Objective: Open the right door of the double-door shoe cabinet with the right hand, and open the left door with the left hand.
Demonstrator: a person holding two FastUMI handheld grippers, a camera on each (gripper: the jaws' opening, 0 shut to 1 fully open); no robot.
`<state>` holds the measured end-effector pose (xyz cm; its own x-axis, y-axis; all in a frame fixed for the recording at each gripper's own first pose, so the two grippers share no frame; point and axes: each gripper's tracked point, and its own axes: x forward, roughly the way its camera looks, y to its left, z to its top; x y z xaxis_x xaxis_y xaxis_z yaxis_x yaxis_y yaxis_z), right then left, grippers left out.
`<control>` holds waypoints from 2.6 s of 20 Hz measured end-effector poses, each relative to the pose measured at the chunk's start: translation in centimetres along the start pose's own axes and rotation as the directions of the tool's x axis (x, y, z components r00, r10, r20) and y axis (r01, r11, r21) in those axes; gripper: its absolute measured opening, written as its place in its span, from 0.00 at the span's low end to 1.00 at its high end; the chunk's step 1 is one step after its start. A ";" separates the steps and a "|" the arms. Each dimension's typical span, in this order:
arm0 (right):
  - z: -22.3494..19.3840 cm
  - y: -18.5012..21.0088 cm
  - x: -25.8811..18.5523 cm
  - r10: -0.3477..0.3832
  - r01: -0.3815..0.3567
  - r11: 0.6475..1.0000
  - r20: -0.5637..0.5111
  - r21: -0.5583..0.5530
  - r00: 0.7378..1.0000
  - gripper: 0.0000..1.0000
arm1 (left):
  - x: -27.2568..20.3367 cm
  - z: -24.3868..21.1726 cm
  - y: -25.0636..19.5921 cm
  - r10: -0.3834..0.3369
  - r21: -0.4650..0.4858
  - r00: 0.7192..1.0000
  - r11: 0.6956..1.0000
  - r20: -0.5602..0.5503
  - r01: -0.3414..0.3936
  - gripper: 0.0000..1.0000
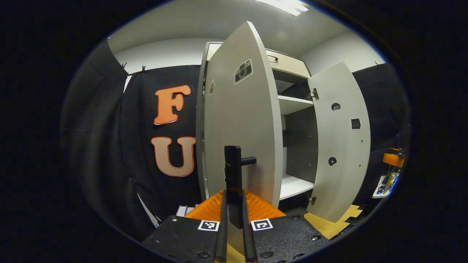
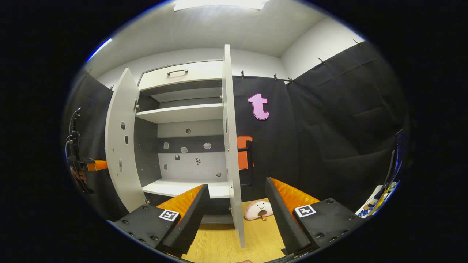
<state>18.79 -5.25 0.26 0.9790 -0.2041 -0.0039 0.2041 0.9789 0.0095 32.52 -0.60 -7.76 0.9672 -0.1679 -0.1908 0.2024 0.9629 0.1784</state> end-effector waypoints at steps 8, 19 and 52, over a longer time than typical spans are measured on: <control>0.0 0.1 -0.1 -0.013 0.013 1.000 0.001 0.016 1.000 0.99 | 0.1 0.2 2.9 0.094 -0.005 0.996 0.996 0.012 -0.094 0.13; -0.4 0.5 -0.5 -0.009 0.010 1.000 -0.030 0.016 0.999 0.99 | -0.8 -0.2 3.1 0.038 -0.043 0.999 0.998 0.010 -0.038 0.07; 2.1 0.4 -3.3 0.240 -0.240 0.971 0.010 -0.011 0.971 0.99 | -3.7 2.8 -5.1 0.166 -0.181 0.977 0.973 0.133 -0.141 0.95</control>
<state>15.62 -4.23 2.39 0.9993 0.0372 0.0088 -0.0372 0.9993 -0.0007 28.33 -5.50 -5.30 0.9991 -0.0326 -0.0282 0.0333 0.9991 0.0260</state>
